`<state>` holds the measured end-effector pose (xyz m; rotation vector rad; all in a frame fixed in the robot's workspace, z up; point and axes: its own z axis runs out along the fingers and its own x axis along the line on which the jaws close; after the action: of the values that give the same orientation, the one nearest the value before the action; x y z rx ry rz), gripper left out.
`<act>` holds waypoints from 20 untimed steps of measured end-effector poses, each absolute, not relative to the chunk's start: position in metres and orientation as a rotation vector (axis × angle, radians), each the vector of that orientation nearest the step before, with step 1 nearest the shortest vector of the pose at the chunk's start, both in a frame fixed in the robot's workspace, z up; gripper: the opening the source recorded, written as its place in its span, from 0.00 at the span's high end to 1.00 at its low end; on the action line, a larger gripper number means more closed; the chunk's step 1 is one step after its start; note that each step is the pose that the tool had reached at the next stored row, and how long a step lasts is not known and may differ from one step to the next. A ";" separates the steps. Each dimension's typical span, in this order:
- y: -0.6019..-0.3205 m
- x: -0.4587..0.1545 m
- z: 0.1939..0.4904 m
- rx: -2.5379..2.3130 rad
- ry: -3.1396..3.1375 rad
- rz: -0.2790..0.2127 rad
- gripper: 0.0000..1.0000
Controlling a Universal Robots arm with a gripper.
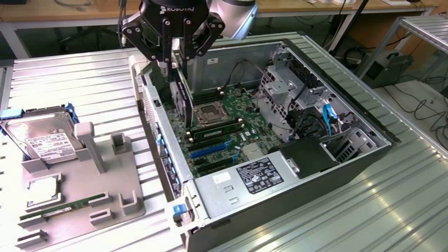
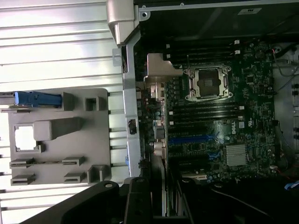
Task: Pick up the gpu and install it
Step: 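Pick up the gpu and move the gpu toward the slot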
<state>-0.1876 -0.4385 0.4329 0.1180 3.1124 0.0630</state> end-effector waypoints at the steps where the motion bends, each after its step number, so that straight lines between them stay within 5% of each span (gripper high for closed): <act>1: -0.438 -0.187 0.433 0.118 3.112 0.063 0.73; 20: -0.438 -0.168 0.433 0.118 3.112 0.063 0.73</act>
<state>-0.1683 -0.4384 0.4328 0.1179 3.1124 0.0629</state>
